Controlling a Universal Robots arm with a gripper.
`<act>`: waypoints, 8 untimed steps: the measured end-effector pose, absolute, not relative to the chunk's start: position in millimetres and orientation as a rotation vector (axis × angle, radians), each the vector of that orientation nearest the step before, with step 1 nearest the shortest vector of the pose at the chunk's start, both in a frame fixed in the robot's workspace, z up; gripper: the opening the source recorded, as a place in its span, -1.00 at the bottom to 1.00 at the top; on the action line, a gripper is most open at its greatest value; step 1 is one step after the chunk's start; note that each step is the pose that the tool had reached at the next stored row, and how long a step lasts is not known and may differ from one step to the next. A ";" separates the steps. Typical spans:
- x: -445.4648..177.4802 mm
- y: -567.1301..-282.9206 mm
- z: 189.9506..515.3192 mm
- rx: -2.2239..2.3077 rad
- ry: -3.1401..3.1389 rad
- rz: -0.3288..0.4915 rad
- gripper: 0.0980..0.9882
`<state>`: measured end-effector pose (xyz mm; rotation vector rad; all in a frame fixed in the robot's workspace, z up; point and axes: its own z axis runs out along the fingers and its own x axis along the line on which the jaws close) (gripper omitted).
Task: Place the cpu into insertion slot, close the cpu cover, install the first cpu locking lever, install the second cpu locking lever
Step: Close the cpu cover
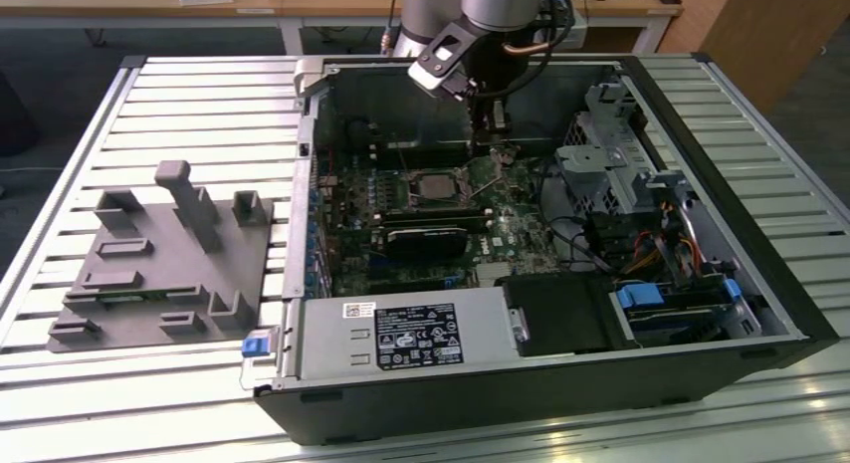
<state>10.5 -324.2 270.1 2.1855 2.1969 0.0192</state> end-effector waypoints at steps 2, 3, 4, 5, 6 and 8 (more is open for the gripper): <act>10.9 -324.2 270.1 2.185 2.197 0.019 -0.98; 11.2 -324.2 270.1 2.186 2.197 0.019 -0.98; 11.4 -324.2 270.1 2.185 2.197 0.019 -0.98; 11.7 -324.2 270.1 2.185 2.197 0.019 -0.98; 11.9 -324.2 270.1 2.186 2.197 0.019 -0.98; 12.4 -324.2 270.1 2.186 2.197 0.019 -0.98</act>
